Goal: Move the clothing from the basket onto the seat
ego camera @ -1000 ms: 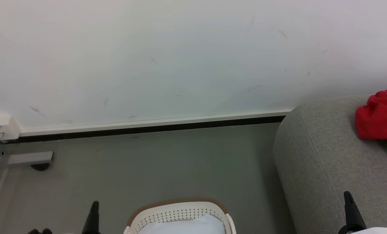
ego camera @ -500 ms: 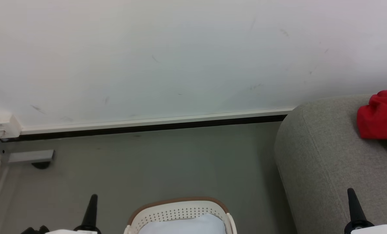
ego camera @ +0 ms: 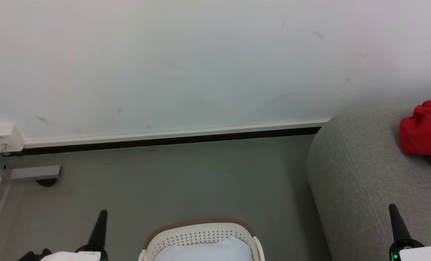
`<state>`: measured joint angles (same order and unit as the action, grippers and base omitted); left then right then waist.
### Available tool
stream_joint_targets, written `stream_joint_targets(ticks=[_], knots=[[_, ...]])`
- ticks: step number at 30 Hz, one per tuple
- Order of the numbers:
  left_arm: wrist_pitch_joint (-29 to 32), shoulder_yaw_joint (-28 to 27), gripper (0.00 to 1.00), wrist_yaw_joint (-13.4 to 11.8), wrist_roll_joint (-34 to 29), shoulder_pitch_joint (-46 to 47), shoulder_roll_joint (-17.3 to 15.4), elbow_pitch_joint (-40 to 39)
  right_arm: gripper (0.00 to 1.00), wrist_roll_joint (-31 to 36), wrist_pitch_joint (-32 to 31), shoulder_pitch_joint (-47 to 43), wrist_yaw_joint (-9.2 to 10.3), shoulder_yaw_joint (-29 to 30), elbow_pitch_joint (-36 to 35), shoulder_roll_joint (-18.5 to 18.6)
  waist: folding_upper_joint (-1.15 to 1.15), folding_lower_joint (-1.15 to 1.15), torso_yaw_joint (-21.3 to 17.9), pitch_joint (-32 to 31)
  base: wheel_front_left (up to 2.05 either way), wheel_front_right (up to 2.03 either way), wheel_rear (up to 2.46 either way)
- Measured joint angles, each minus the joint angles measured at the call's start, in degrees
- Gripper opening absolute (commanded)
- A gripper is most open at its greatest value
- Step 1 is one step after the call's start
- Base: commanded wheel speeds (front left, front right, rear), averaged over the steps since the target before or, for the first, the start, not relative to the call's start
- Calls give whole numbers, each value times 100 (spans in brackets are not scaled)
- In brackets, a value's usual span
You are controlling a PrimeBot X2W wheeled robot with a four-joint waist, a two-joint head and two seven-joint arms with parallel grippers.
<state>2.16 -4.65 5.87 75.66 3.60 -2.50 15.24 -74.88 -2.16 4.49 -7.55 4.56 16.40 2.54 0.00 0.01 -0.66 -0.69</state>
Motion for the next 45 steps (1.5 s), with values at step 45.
stream_joint_targets(ticks=[45], knots=[[437, -187, 0, 151, 1631, 240, -15, -110, 0, -1749, -436, 136, 0, 190, -226, 11, 0, -1, 66, 87, 0, 0, 0]])
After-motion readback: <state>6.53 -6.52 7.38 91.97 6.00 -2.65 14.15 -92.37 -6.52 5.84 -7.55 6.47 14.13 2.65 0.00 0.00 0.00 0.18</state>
